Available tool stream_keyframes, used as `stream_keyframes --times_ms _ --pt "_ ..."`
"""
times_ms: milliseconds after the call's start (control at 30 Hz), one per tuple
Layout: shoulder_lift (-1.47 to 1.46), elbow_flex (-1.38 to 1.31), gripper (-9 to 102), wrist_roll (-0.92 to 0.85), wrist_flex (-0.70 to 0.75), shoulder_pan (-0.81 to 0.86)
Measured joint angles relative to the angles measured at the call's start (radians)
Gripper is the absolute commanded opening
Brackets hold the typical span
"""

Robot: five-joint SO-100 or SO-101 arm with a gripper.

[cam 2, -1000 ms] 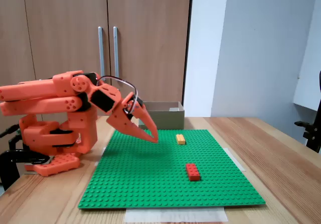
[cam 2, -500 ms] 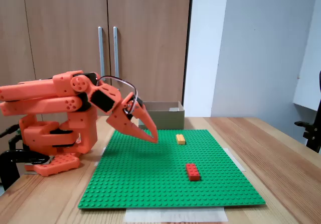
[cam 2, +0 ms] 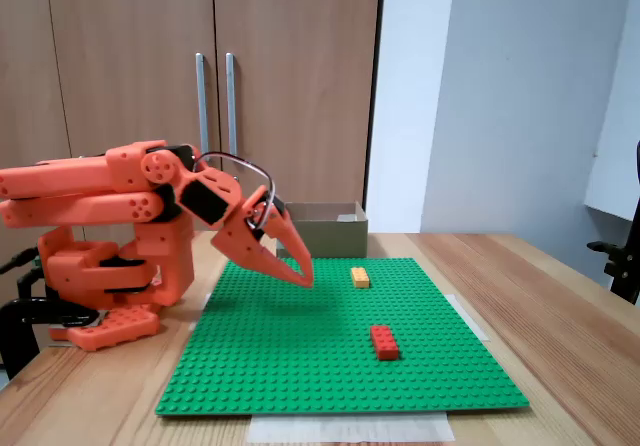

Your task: Pick the red lego block and put it in the box.

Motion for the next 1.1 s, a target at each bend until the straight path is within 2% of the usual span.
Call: stream_keyframes --times_ms 467,1100 --pt "-0.222 -0.183 -1 -0.044 0.031 0.0" --pt "-0.71 -0.689 -1 -0.147 0.247 0.104"
